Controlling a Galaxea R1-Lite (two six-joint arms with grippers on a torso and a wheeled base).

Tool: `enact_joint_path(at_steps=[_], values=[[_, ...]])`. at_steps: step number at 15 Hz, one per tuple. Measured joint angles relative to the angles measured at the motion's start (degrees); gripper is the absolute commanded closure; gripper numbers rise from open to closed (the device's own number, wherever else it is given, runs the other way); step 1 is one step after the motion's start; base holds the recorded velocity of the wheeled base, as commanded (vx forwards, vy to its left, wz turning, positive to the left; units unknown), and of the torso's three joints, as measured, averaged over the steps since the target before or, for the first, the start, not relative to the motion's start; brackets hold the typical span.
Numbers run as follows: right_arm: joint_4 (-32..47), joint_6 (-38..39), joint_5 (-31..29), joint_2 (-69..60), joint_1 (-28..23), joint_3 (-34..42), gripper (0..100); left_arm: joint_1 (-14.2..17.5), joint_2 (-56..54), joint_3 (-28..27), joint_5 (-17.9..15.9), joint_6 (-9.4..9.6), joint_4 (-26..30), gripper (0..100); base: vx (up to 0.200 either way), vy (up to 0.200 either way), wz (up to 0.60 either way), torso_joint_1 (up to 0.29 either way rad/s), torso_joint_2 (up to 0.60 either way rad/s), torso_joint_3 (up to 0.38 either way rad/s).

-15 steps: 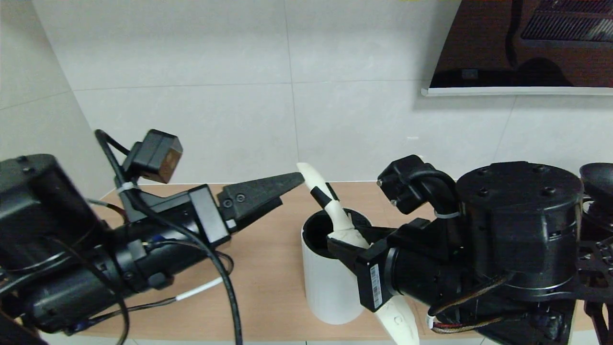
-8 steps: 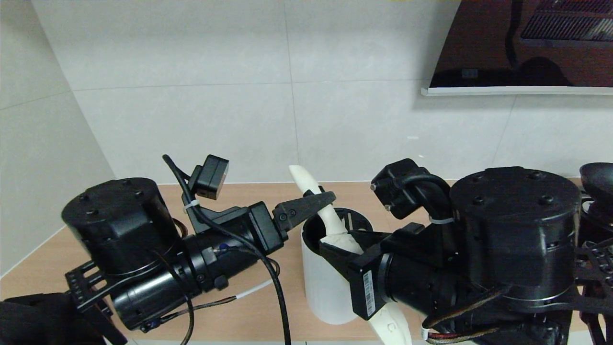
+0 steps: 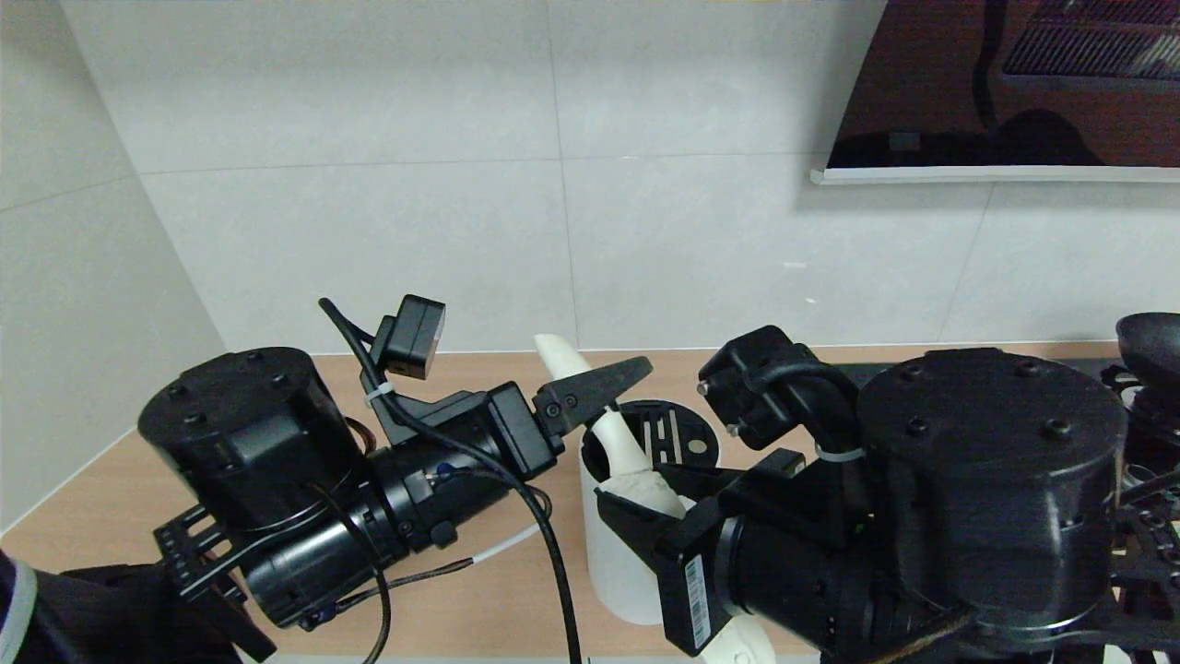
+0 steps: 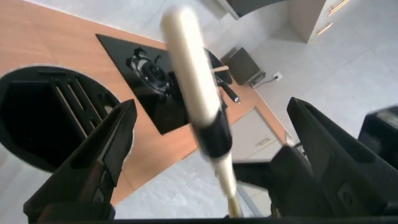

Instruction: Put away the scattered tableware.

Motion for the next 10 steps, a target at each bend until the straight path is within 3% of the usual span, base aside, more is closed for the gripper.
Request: enact_joint_path(at_steps=[5,6,10], values=[[0.0,0.1,0.0,0.4,0.3,0.2,100,-0.8,0.3,0.7,0.0,1.62,0.0,0,0.000,0.000,0.00,0.000,0.00,0.000],[0.0,0.1,0.0,0.4,0.4,0.2,100,-0.9,0.5,0.7,0.0,1.65,0.0,100,0.000,0.000,0.00,0.000,0.00,0.000],[0.0,0.0,0.0,0.4,0.5,0.4,100,-0.9,0.6,0.7,0.0,1.58,0.0,100,0.000,0.000,0.00,0.000,0.00,0.000]])
